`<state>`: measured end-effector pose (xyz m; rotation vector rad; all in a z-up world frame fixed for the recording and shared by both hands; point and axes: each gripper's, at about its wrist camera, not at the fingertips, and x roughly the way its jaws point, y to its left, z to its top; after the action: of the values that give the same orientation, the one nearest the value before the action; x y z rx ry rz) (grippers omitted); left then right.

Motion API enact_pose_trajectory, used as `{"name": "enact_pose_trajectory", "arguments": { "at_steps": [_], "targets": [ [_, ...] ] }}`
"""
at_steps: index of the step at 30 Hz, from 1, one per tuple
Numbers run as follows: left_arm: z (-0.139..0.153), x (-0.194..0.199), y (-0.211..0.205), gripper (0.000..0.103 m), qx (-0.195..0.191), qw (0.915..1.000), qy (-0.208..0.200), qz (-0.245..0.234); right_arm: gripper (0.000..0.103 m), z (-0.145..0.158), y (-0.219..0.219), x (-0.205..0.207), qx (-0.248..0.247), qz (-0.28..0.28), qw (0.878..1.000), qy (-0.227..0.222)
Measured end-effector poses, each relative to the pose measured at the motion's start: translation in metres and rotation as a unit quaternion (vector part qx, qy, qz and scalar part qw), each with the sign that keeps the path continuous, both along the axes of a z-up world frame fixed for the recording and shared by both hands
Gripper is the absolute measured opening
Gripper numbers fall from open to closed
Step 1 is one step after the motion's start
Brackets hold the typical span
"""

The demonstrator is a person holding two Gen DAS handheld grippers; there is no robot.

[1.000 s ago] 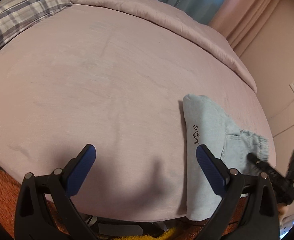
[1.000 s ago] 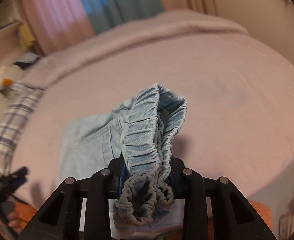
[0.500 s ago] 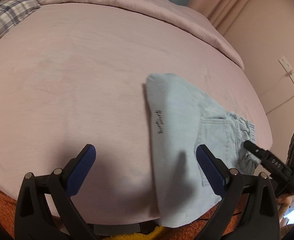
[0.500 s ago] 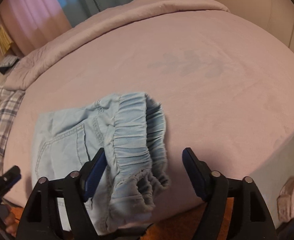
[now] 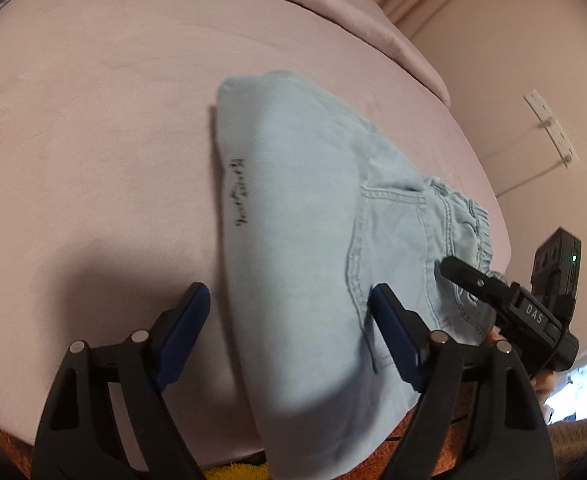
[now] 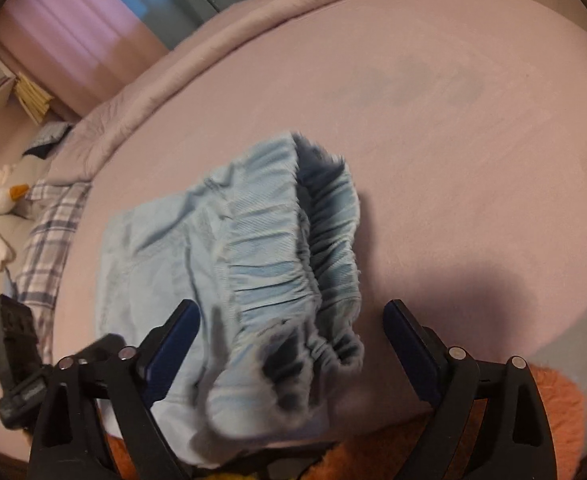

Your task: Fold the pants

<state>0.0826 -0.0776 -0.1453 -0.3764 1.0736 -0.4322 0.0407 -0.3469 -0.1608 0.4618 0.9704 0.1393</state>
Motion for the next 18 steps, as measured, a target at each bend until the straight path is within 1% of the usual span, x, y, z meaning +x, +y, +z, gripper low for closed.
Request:
{"name": "enact_pose_trajectory", "arguments": {
  "at_steps": [2,3,4,5,6,7,8,10,12,13,16,18],
  "targets": [
    [-0.002,0.002,-0.007,0.080,0.000,0.9999,-0.006,-0.014,0.092,0.001,0.005,0.001,-0.005,0.010,1.000,-0.013],
    [-0.002,0.004,-0.010,0.070,-0.002,0.9997,-0.009,-0.023,0.087,0.002,0.006,0.000,-0.004,0.014,1.000,-0.016],
    [-0.003,0.006,-0.012,0.066,-0.002,0.9997,-0.007,-0.023,0.080,0.001,0.010,0.001,-0.005,0.017,1.000,-0.020],
    [-0.004,0.007,-0.013,0.064,-0.005,0.9999,-0.003,-0.014,0.077,0.002,0.012,0.003,-0.010,0.016,1.000,-0.023],
    [-0.004,0.008,-0.012,0.054,-0.009,0.9999,-0.002,-0.007,0.068,0.002,0.016,0.003,-0.015,0.018,0.999,-0.027],
    [-0.004,0.007,-0.012,0.048,-0.010,0.9999,0.000,0.000,0.053,0.003,0.020,0.004,-0.011,0.026,0.999,-0.031],
    [-0.003,0.007,-0.011,0.046,-0.010,0.9999,0.001,0.003,0.051,0.004,0.025,0.005,-0.005,0.027,0.999,-0.029],
    [0.005,0.002,-0.013,0.037,-0.004,0.9999,-0.010,0.002,0.042,0.008,0.032,0.006,-0.026,0.028,0.999,-0.031],
    [0.014,-0.002,-0.019,0.033,0.019,0.9994,-0.029,-0.005,0.036,0.018,0.040,0.003,-0.055,0.038,0.997,-0.044],
    [0.018,-0.002,-0.020,0.031,0.024,0.9991,-0.034,-0.005,0.035,0.023,0.044,0.003,-0.063,0.039,0.996,-0.047],
    [0.035,-0.002,-0.016,0.031,0.015,0.9985,-0.052,0.004,0.034,0.041,0.056,0.004,-0.091,0.048,0.993,-0.062],
    [0.049,0.003,-0.010,0.031,0.018,0.9972,-0.071,0.015,0.034,0.056,0.064,0.007,-0.109,0.059,0.989,-0.082]
  ]
}}
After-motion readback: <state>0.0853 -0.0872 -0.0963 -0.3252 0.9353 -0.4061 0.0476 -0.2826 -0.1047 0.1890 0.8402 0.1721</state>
